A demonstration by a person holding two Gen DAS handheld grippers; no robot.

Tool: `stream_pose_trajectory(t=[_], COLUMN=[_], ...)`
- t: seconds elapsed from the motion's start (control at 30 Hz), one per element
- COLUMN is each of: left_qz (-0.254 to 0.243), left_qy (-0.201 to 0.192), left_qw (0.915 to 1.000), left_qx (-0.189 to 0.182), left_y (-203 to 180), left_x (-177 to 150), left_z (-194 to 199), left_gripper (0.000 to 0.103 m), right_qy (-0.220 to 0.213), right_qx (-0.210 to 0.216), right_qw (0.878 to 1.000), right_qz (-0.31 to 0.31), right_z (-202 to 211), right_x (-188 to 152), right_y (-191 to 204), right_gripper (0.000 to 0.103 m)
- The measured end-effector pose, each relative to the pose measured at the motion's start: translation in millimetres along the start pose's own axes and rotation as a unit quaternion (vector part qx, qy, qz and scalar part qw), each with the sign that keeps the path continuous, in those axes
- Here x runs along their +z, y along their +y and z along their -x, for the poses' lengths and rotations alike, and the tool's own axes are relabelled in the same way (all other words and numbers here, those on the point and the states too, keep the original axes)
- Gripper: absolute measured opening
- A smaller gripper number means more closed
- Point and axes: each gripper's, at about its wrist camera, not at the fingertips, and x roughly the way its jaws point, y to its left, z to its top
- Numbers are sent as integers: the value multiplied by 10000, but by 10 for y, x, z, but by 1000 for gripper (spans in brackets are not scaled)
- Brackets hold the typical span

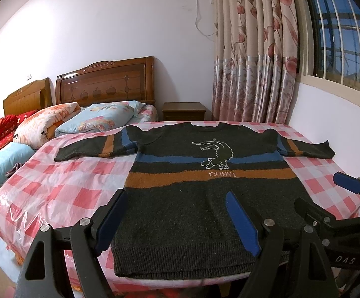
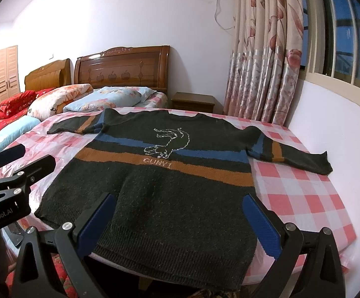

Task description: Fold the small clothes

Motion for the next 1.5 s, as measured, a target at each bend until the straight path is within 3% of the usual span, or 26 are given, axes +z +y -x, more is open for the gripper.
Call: stream_pose_trajectory(t=[1.2, 1.37, 1.5], left_qz=[6, 44, 110], left_qy=[53, 277, 521], left_qw=[10000, 9996, 9983], left_qx=[-14, -92, -220], left_y=[9, 5, -8], left_x=[-37, -78, 75], left_z=[-36, -203, -579], left_gripper=[83, 83, 83], right_qy=[45, 264, 350], right_qx=[31, 114, 100], right_qw=[10000, 9996, 9993], right_qz=[-14, -73, 38], right_z=[-29, -174, -393], right_x=[-9, -80, -29], right_y=[4, -12, -86], right_gripper=[103, 103, 103])
